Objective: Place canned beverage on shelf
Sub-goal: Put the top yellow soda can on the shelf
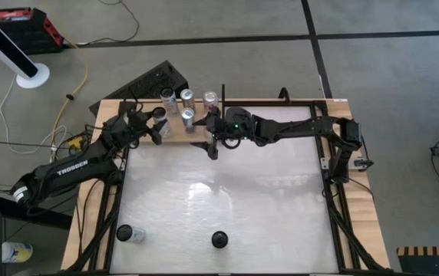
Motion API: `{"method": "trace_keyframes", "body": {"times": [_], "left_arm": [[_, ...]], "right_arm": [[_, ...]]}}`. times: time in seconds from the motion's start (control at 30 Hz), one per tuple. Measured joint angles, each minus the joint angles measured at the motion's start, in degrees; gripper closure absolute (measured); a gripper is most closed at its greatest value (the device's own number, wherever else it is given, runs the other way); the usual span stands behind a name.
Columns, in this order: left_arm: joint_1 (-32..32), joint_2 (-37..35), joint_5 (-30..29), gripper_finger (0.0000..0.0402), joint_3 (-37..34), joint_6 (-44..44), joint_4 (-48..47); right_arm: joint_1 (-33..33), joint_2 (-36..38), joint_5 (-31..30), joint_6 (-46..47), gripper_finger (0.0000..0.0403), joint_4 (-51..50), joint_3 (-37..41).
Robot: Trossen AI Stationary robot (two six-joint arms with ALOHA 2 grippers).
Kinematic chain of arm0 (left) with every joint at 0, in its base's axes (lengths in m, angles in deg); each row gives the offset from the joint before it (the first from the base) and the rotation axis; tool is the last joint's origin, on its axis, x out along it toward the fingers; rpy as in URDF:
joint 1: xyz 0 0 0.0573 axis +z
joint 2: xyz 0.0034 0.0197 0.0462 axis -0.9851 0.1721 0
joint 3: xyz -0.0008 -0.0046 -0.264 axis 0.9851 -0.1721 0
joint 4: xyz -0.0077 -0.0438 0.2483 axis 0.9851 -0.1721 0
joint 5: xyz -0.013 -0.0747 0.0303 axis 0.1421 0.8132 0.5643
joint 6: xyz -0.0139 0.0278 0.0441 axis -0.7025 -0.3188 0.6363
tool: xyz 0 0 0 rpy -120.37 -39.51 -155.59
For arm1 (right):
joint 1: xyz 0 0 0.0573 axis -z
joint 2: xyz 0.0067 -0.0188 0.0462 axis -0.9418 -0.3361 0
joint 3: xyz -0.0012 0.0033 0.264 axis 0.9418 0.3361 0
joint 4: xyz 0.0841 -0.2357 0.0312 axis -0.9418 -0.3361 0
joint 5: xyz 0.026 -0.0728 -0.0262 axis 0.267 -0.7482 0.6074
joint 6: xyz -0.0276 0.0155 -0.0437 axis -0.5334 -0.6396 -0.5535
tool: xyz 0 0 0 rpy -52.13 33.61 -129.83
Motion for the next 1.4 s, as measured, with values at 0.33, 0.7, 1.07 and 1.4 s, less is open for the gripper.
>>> {"method": "trace_keyframes", "body": {"times": [0.33,0.7,1.07,1.4], "left_arm": [[0.0,0.0,0.2,0.0177,0.0,0.3,0.0],[0.0,0.0,-1.3,0.0032,0.0,0.8,-0.4],[0.0,0.0,-1.3,0.0039,5.0,3.3,-5.1],[-2.9,-2.8,-1.7,0.0041,10.5,4.3,-12.8]], "right_arm": [[-0.6,0.0,0.0,0.0,0.0026,-0.1,0.0],[-0.5,0.0,0.0,0.6,0.0026,-0.7,0.0],[-0.5,0.0,0.0,1.5,0.0026,-1.9,0.0],[-0.5,0.0,0.0,1.9,0.0026,-2.9,0.0]]}}
